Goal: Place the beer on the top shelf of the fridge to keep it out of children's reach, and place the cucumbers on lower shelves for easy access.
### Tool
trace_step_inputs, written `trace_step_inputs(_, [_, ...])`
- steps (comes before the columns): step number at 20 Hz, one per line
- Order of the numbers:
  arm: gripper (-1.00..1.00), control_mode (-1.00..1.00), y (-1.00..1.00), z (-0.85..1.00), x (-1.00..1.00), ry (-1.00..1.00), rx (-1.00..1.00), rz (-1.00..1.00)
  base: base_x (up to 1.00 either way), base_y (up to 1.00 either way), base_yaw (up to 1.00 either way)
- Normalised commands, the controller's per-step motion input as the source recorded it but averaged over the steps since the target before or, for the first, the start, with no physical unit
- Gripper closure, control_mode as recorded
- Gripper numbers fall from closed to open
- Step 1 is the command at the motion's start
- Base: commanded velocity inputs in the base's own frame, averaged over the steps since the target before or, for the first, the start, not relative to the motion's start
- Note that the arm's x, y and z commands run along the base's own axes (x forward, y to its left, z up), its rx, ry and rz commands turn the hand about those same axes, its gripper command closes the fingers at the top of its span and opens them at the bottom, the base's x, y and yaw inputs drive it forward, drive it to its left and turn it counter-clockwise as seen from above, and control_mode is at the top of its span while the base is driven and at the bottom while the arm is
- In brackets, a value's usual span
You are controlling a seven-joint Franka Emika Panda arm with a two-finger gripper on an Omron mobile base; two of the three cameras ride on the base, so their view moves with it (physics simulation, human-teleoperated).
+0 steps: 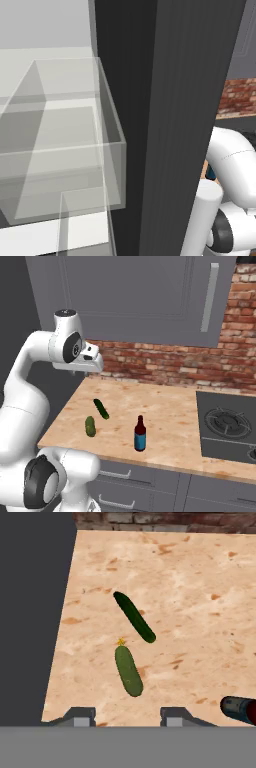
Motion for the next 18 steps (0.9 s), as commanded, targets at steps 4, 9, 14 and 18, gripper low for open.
trace_step_inputs(4, [-1.00, -1.00, 0.00, -0.02, 0.00, 0.00, -0.04, 0.00, 0.00, 0.00, 0.00])
trace_step_inputs(9, [-1.00, -1.00, 0.00, 0.00, 0.00, 0.00, 0.00, 0.00, 0.00, 0.00, 0.00])
trace_step_inputs(14, [-1.00, -1.00, 0.00, 0.00, -0.02, -0.01, 0.00, 0.00, 0.00, 0.00, 0.00])
trace_step_inputs(18, [-1.00, -1.00, -0.16, -0.01, -0.34, -0.01, 0.00, -0.07, 0.00, 0.00, 0.00])
